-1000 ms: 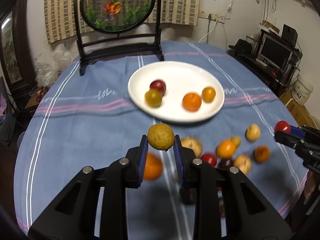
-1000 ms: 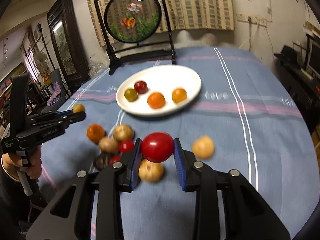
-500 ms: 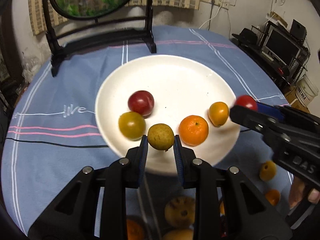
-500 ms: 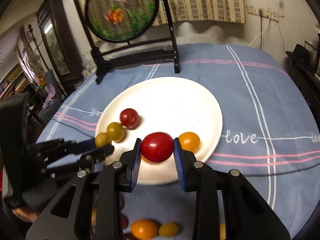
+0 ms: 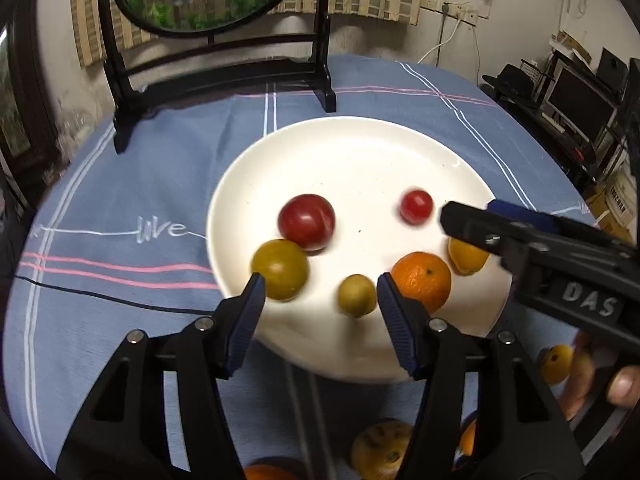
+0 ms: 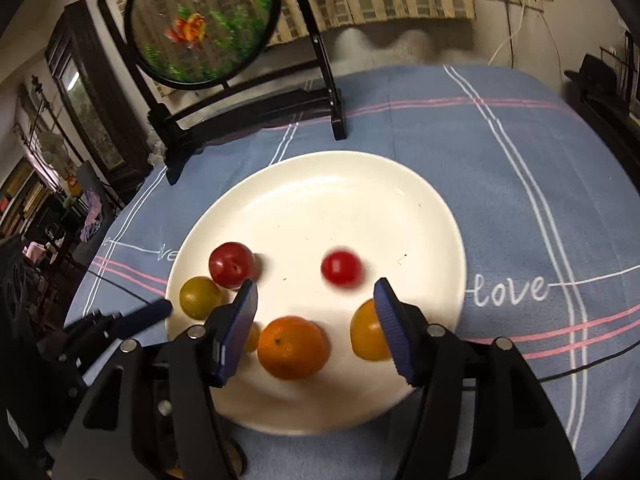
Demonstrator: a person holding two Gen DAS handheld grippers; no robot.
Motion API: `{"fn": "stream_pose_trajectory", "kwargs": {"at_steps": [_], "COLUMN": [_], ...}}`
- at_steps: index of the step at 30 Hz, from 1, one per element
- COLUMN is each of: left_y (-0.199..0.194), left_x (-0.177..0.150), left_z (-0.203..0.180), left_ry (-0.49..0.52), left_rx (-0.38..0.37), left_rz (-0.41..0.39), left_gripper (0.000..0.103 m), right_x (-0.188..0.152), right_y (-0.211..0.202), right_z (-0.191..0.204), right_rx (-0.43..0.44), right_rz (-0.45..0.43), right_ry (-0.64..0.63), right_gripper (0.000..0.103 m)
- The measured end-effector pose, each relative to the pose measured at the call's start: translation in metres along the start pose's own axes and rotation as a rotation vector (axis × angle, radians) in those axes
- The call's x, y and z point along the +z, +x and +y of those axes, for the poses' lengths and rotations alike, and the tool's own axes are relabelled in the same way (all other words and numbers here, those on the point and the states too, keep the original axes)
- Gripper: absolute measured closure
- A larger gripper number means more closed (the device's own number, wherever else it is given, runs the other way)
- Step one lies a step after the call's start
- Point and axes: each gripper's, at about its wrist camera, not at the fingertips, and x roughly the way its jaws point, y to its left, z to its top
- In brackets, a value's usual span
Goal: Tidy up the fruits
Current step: 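Carry both fruits onto the white plate and open both tools, then withdraw both tools and move the left tool toward a mandarin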
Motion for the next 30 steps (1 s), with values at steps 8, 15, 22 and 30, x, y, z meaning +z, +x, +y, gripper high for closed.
{"fn": "stream_pose_trajectory", "kwargs": {"at_steps": [8,15,22,30], "left_y": [-0.035,-0.069,-0.099,-0.115], "left_x": [-0.023,-0.058,-0.098,-0.135], "left_z": [0.016,0.023,0.021,0.027], "left_ry": [-0.059,-0.062,-0.044,-0.021], "left_rx": [-0.072,-0.061,-0.029,0.041], "left_rz": [0.008,-0.029,-0.066,-0.080], "left_gripper": [0.035,0.028,0.022,0.021], "right_x": [-0.029,-0.066,-0.116,-0.163], "right_y": [-0.040,-0.076,-0.113,-0.134], "right_z": [-0.020,-0.035,-0.021,-0.013], "right_rx": [-0.002,-0.039,-0.102,-0.119], "right_rz": [0.005,0.013,-0.017,-0.013], "right_ry": [0.054,0.081,-0.005,-0.065], "right_gripper": [0.036,0.036,0.034,0.034]}}
